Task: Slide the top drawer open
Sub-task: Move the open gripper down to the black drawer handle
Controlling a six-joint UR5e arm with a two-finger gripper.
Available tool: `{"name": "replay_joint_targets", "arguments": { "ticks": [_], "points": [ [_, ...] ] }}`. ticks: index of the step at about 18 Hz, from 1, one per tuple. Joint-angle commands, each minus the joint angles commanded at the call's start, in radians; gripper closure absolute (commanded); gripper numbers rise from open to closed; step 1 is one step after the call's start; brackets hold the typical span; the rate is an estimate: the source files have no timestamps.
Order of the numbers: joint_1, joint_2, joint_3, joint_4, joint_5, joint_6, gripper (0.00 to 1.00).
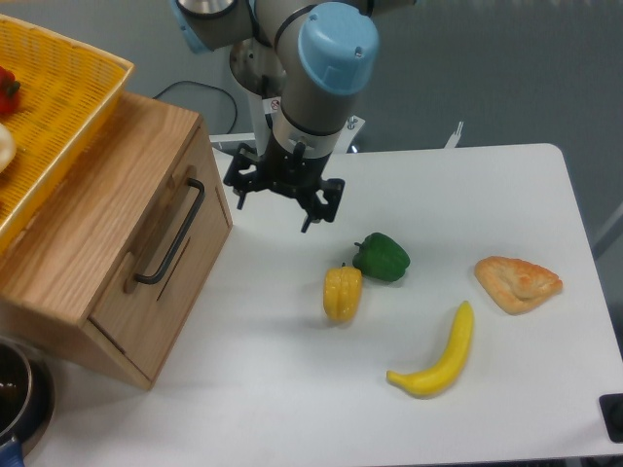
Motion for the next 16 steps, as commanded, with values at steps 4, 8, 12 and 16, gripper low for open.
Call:
{"name": "replay_joint_targets", "arguments": {
  "ticks": [4, 8, 12, 16],
  "points": [
    [-0.017, -0.006, 0.011, 0.003, -0.037, 0.000, 0.00],
    [-0.052, -0.009, 0.029, 0.005, -0.040, -0.011, 0.00],
    [-0.093, -0.041, 0.060, 0.006, -0.029, -0.032, 0.00],
    [-0.107, -0.043, 0.060, 0.006, -0.015, -0.035, 0.00]
  ]
}}
